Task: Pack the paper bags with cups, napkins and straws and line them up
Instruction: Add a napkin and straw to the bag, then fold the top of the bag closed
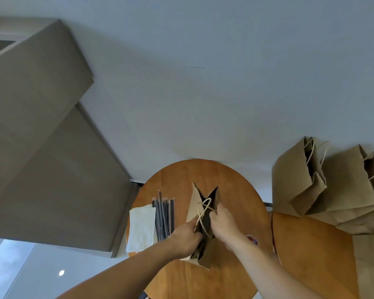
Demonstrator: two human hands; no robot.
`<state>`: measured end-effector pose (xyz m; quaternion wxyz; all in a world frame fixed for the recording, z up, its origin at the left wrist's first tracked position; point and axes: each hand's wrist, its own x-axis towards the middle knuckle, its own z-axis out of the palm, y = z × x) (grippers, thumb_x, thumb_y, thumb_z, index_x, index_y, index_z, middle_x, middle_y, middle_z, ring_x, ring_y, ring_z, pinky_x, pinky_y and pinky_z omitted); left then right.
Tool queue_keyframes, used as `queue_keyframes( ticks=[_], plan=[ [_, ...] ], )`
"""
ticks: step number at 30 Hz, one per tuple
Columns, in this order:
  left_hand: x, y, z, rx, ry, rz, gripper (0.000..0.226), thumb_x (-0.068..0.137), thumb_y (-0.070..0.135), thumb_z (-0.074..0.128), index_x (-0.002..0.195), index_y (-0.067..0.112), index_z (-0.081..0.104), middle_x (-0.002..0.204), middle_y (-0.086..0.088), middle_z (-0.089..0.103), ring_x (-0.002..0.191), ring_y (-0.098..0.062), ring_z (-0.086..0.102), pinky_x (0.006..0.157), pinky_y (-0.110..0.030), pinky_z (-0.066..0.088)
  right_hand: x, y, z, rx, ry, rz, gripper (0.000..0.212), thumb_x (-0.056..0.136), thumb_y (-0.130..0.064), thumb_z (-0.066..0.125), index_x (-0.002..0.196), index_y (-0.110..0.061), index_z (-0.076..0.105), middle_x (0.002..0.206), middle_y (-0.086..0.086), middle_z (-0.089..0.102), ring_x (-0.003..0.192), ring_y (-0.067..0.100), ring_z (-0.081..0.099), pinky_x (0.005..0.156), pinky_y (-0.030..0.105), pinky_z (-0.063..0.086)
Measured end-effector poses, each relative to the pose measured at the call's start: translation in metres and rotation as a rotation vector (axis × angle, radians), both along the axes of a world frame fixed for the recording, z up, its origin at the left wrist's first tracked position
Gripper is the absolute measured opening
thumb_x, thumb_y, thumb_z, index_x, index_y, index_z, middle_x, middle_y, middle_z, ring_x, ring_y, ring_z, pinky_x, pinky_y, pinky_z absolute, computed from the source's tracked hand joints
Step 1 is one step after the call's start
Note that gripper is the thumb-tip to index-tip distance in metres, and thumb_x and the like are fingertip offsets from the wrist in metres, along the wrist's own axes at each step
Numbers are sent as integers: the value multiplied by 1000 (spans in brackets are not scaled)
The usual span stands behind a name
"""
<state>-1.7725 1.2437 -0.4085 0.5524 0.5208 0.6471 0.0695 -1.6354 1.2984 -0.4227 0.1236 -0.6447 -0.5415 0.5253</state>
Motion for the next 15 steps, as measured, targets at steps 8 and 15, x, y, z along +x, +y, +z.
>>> queue_keyframes(
  ticks=[8,15],
  plan=[
    [10,-20,-7,37,218,-2,87,73,54,67,146,40,23,119,-2,59,101,-21,64,81,-32,58,28,-1,-16,53,133,60,24,97,-56,40,116,-47,51,115,-22,59,107,3,54,88,24,45],
    [9,-20,-12,54,429,-52,25,102,36,37,100,25,59,81,6,58,80,-14,65,69,-27,57,65,46,-62,170,-64,137,62,92,-26,67,146,-36,38,136,-21,45,124,6,48,104,37,48]
  ],
)
